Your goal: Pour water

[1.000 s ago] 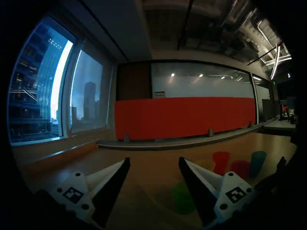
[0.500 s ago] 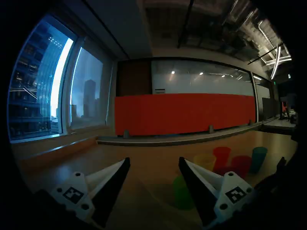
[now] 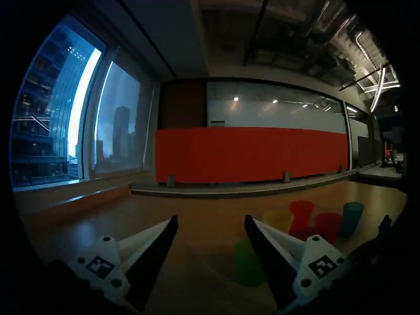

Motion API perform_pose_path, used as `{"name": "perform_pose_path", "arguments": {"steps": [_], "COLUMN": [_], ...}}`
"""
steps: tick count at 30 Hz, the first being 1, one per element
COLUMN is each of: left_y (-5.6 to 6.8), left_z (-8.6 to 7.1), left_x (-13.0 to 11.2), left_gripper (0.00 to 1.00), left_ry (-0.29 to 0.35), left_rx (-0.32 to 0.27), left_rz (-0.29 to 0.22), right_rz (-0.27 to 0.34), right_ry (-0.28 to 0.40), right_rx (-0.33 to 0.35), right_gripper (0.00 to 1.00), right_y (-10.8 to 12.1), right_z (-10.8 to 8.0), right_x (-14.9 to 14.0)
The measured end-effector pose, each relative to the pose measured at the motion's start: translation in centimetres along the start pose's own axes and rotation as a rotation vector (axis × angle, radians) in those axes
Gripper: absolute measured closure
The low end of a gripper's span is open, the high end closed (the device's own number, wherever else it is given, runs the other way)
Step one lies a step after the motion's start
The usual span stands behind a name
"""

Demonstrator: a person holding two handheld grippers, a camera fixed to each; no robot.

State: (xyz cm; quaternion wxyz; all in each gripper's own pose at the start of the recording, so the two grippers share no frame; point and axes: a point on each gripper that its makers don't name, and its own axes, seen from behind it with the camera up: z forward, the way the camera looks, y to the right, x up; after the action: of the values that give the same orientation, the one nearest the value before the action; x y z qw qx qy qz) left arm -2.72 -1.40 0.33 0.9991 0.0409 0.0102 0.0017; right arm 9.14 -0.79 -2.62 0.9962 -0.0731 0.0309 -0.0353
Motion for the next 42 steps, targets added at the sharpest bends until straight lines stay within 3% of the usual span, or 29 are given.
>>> {"name": "perform_pose_path", "arguments": {"steps": [25,35,42], "left_y": [0.4,0.5,0.5], "left_z": [0.3,0.3,0.3], "left_x": [-0.8,-0.8,-0.8], "left_gripper": [0.06,0.06,0.06], "left_ry": [-0.026,-0.027,-0.027], "left_rx": [-0.018,-0.027,-0.027], "left_rz": [-0.006,-0.006,-0.005], "right_rz": [-0.018,-0.046,-0.023], "right_ry": [-0.002,-0.004,-0.006], "right_rx": [0.012,0.057,0.084], "right_gripper": [0.00,0.00,0.00], "right_y": [-0.2,-1.2,-1.1], "right_z": [-0.3,-0.5,-0.6], "right_x": [-0.6,-1.6,-2.6]}}
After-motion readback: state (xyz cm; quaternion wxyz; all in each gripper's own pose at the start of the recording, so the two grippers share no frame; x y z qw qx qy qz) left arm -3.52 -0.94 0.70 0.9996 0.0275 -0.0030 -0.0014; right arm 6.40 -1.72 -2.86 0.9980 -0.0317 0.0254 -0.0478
